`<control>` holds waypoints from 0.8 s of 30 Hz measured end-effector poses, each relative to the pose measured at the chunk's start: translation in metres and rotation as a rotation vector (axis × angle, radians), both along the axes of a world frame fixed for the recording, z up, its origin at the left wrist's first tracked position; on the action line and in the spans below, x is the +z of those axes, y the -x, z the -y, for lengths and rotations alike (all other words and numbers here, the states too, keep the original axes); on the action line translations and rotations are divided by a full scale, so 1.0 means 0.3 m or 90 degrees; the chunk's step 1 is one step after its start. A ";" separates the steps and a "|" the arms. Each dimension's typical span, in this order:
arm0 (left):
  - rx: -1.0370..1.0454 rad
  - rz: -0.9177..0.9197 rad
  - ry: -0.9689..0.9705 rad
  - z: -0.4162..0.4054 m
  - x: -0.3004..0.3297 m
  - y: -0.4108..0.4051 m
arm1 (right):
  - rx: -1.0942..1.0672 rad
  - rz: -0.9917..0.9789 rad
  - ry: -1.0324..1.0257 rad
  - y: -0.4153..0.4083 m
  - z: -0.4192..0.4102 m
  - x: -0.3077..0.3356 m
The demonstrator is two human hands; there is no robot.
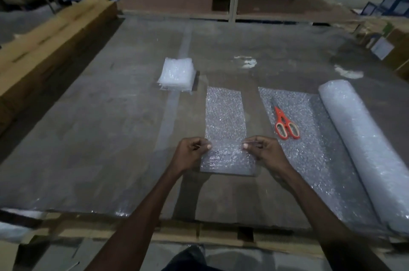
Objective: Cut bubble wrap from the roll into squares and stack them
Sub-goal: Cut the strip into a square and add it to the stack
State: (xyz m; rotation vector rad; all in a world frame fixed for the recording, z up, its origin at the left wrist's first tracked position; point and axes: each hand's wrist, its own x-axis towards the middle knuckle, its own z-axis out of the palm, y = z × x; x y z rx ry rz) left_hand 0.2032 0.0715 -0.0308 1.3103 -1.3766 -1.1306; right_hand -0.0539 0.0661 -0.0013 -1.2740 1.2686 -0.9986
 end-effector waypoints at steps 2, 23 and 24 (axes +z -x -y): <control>0.025 -0.014 -0.011 0.082 -0.005 -0.013 | -0.021 -0.003 -0.016 -0.016 0.076 0.003; 0.167 0.235 -0.026 0.801 0.038 -0.003 | -0.173 -0.075 -0.070 -0.057 0.807 -0.002; 0.167 0.246 -0.026 0.824 0.031 -0.007 | -0.172 -0.080 -0.069 -0.057 0.832 -0.009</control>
